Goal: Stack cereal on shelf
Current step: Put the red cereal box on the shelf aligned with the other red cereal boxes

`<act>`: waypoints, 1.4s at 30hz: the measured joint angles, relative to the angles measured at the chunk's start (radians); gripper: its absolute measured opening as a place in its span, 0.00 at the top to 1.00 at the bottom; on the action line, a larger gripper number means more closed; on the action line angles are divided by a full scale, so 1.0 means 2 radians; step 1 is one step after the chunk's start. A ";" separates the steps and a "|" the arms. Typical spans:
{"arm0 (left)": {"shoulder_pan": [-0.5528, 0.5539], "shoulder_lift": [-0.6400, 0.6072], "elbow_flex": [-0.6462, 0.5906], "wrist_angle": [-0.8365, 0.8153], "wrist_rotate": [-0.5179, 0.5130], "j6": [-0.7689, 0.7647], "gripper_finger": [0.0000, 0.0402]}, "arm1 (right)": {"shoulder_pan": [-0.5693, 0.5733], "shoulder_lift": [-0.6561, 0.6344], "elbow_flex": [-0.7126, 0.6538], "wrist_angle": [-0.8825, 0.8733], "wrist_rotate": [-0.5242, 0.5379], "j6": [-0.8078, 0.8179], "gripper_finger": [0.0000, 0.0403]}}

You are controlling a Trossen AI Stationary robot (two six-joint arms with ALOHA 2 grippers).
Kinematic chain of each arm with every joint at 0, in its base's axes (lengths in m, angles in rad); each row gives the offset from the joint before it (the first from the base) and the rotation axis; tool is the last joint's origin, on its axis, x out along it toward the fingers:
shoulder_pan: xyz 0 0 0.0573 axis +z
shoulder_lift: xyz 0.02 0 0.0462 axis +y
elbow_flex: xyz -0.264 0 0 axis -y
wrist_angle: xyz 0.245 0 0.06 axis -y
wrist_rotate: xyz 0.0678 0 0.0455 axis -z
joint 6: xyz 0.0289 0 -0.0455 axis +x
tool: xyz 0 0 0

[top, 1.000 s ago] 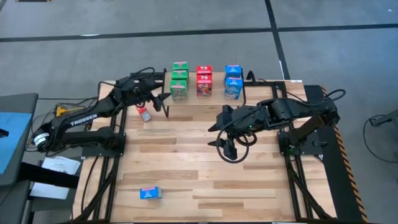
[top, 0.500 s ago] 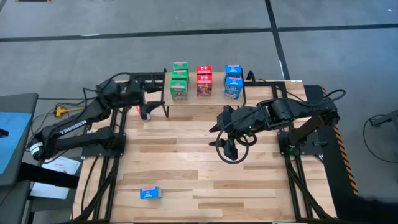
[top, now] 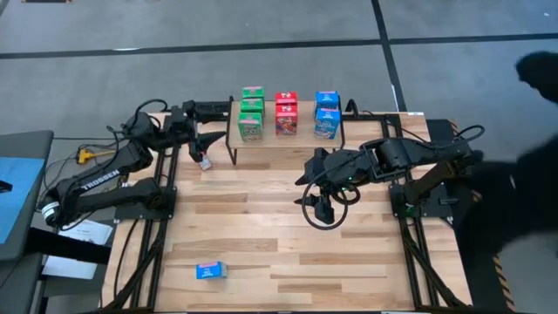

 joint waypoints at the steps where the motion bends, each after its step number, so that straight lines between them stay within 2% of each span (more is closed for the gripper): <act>1: 0.000 0.000 0.000 -0.001 0.003 0.008 0.21 | 0.000 0.000 0.000 0.000 0.000 0.000 0.33; 7: 0.000 0.000 0.000 -0.013 0.018 0.029 0.21 | 0.000 0.000 0.000 0.000 0.000 0.000 0.33; 10: 0.000 0.000 0.018 -0.079 0.012 0.064 0.21 | 0.000 0.000 0.000 0.000 0.000 0.000 0.33; 14: 0.000 0.007 0.068 -0.190 -0.024 0.105 0.21 | 0.000 0.000 0.000 0.000 0.000 0.000 0.33; 19: 0.000 0.014 0.126 -0.305 -0.110 0.097 0.21 | 0.000 0.000 0.000 0.000 0.000 0.000 0.33; 23: 0.000 0.014 0.156 -0.396 -0.137 0.116 0.21 | 0.000 0.000 0.000 -0.002 0.000 0.000 0.33; 27: 0.000 0.014 0.166 -0.447 -0.148 0.085 0.21 | 0.000 0.000 0.000 -0.003 0.000 0.001 0.33; 33: 0.000 0.014 0.166 -0.491 -0.143 -0.016 0.21 | 0.000 0.000 0.000 -0.005 0.000 0.018 0.33; 37: 0.000 0.014 0.166 -0.500 -0.125 -0.094 0.21 | 0.000 0.000 0.000 -0.006 0.000 0.022 0.33; 42: 0.000 0.014 0.166 -0.505 -0.130 -0.134 0.21 | 0.000 0.000 0.000 -0.007 0.000 0.023 0.33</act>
